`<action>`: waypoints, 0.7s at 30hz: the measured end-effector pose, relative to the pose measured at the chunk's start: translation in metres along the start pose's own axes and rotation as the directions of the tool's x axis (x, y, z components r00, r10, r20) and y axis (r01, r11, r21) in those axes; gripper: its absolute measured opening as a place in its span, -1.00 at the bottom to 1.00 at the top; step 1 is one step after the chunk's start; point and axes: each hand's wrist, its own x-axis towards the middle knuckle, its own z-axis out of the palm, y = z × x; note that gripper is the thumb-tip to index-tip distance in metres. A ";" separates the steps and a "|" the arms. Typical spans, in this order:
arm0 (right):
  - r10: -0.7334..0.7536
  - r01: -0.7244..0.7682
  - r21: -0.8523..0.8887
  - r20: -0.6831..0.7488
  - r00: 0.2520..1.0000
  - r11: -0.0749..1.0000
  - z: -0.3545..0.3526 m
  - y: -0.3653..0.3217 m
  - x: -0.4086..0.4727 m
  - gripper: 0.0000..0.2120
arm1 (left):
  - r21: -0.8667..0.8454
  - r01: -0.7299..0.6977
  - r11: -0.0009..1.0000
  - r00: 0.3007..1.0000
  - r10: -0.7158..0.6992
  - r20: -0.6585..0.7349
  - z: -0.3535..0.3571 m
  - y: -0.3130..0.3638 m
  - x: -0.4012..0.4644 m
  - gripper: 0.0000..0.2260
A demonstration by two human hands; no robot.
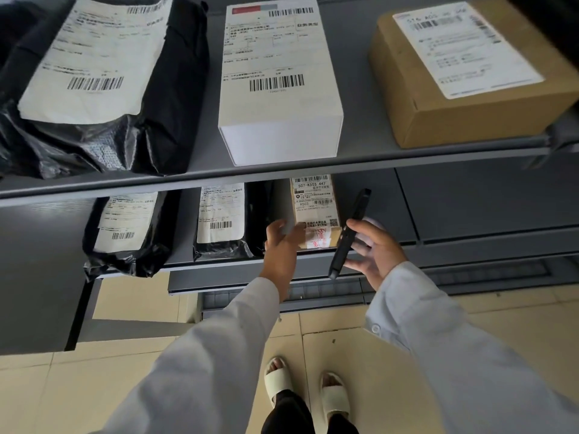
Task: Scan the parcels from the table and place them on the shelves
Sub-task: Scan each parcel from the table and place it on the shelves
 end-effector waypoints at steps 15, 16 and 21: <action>0.113 -0.140 0.209 0.139 0.984 0.968 -0.045 0.032 -0.182 -0.45 | -0.154 0.067 0.986 0.998 -0.065 0.020 -0.030 -0.019 -0.216 -0.79; 0.124 -0.151 0.184 0.150 0.981 0.971 -0.043 0.036 -0.188 -0.45 | -0.138 0.072 0.988 0.997 -0.071 0.014 -0.034 -0.023 -0.226 -0.80; 0.168 -0.188 0.082 0.207 0.964 0.979 -0.013 0.047 -0.206 -0.29 | -0.143 0.096 0.985 0.991 -0.109 -0.082 -0.056 -0.031 -0.256 -0.85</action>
